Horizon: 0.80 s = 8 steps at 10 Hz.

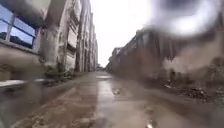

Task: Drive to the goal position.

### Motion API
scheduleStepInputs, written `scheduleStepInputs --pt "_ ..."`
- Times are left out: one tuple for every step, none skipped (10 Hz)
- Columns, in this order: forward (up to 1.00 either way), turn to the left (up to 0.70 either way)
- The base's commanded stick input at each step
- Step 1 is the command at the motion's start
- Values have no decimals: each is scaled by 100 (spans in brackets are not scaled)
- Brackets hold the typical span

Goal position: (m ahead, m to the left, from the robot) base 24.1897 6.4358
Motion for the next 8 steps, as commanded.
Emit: scheduleStepInputs --pt "50 2" --pt "50 2" --pt "50 2" --pt "50 2" --pt "50 2" --pt "50 2" --pt "50 2" --pt "50 2"
